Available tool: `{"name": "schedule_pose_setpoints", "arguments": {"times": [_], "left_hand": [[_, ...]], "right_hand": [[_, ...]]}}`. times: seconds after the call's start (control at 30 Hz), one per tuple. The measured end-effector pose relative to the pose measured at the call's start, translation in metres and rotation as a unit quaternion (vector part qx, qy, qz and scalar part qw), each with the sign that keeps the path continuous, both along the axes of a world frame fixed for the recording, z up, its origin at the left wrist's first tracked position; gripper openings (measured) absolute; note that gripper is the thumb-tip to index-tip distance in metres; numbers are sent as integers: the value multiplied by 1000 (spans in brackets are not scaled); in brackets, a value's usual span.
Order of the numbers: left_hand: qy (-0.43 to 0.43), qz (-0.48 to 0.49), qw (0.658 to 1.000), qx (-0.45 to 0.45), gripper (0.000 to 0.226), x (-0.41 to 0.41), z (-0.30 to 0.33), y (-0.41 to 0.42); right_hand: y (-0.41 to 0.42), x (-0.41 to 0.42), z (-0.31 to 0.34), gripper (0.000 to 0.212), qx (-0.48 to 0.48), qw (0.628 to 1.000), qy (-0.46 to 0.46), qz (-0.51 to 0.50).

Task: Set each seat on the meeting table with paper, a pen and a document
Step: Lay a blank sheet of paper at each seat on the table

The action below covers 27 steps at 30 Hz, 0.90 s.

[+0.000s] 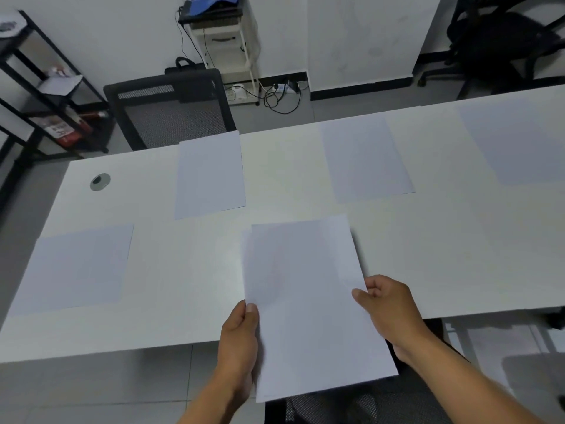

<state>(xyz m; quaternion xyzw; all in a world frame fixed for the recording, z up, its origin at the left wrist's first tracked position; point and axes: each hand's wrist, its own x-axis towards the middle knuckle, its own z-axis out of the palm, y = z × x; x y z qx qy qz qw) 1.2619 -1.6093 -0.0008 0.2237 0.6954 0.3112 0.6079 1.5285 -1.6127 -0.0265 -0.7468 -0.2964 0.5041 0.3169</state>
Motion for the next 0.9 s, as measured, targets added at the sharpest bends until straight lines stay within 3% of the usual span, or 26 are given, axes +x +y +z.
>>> {"name": "schedule_pose_setpoints", "arguments": {"times": [0.43,0.9], "left_hand": [[5,56,998,30,32,-36,6,-10],[51,105,992,47,28,-64,14,-20]], "right_hand": [[21,11,-23,26,-41,982,-180,29],[36,25,-28,15,-29,961,-269,49]]}}
